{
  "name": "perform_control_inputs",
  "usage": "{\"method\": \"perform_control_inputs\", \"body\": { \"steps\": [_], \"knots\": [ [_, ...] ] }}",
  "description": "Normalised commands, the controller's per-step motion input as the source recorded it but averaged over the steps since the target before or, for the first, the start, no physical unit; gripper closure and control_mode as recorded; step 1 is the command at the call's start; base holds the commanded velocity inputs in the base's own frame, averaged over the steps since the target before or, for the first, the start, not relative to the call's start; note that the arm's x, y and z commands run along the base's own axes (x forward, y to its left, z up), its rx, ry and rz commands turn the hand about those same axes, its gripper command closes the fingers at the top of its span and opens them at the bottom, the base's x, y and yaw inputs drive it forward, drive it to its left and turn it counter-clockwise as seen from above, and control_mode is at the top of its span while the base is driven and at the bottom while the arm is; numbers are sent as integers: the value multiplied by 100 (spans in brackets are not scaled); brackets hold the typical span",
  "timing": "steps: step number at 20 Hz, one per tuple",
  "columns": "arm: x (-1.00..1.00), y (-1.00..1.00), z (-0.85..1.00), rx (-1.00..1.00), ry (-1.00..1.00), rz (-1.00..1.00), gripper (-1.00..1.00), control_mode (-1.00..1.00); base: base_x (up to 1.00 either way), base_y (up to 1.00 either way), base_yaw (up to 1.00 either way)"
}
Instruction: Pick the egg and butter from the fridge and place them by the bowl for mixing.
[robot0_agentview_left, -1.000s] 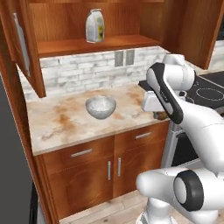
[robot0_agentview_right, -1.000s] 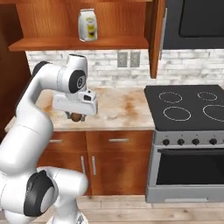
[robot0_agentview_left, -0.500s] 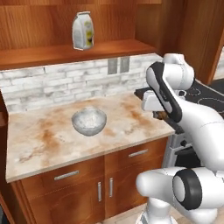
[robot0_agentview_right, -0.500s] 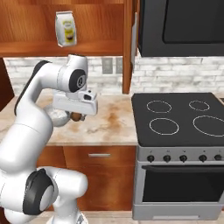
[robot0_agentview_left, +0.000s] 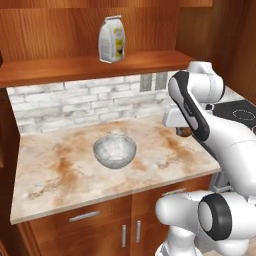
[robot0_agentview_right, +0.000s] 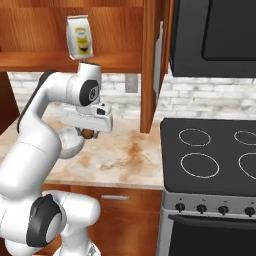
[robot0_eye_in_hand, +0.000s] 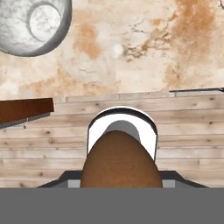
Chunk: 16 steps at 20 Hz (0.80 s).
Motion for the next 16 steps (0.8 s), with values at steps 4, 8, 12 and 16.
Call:
{"method": "perform_control_inputs", "body": {
  "steps": [4, 8, 12, 16],
  "knots": [
    [0, 0, 0, 0, 0, 0, 100, 100, 44, -7, 19],
    [0, 0, 0, 0, 0, 0, 100, 100, 32, -5, 13],
    [0, 0, 0, 0, 0, 0, 100, 100, 0, 0, 0],
    [0, 0, 0, 0, 0, 0, 100, 100, 0, 0, 0]
  ]
}}
